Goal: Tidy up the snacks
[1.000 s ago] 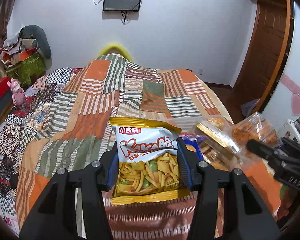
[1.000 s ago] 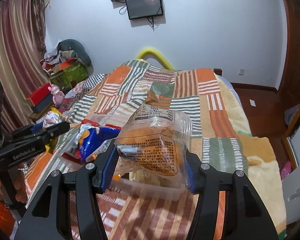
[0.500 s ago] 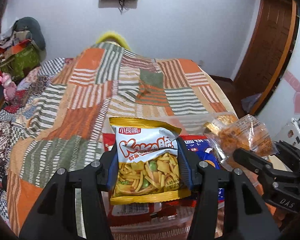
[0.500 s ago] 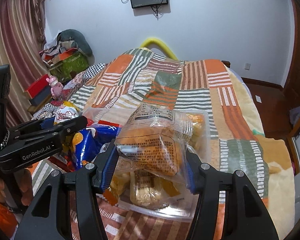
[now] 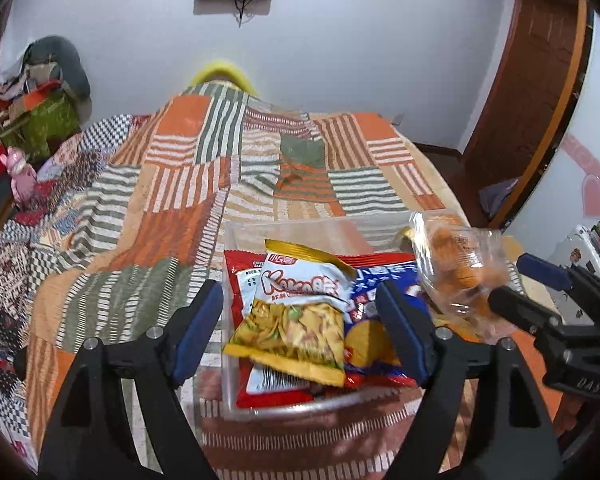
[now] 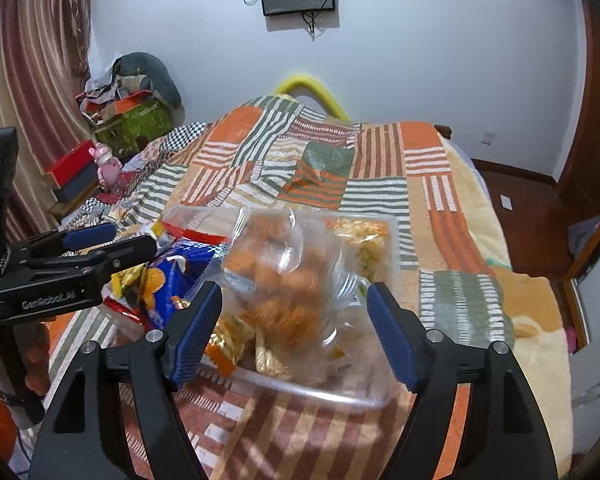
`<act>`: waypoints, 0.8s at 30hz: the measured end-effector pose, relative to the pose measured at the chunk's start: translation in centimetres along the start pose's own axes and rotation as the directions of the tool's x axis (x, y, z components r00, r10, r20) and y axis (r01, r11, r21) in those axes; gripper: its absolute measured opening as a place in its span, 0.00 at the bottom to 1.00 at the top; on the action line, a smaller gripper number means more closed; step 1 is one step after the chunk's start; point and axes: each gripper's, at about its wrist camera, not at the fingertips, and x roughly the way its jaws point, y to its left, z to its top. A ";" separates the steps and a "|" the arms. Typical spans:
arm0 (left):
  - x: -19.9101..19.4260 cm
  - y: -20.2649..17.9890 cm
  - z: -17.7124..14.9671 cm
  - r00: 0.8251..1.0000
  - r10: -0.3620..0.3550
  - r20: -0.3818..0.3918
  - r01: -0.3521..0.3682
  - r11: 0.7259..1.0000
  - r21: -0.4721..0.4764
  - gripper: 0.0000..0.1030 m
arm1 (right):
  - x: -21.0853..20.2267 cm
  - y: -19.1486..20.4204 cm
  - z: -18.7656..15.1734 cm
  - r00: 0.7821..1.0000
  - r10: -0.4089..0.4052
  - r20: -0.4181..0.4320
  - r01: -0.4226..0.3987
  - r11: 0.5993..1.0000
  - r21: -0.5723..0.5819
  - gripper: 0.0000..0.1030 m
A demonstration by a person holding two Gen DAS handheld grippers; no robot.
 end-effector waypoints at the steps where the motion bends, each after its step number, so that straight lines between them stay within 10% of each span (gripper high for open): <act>1: -1.0 -0.2 0.0 1.000 0.003 0.019 -0.004 1.000 0.007 0.76 | -0.5 -0.1 0.1 1.000 -0.001 0.009 0.001 1.000 0.003 0.70; 8: -9.1 -1.9 0.2 0.983 0.006 0.185 -0.014 0.999 0.041 0.76 | -6.2 0.1 1.2 0.993 0.007 0.117 -0.010 1.000 0.025 0.70; 24: -25.6 -6.1 -3.9 0.878 -0.022 0.478 -0.022 0.996 0.085 0.87 | -20.7 4.0 -0.7 0.914 0.036 0.404 -0.035 0.999 -0.012 0.75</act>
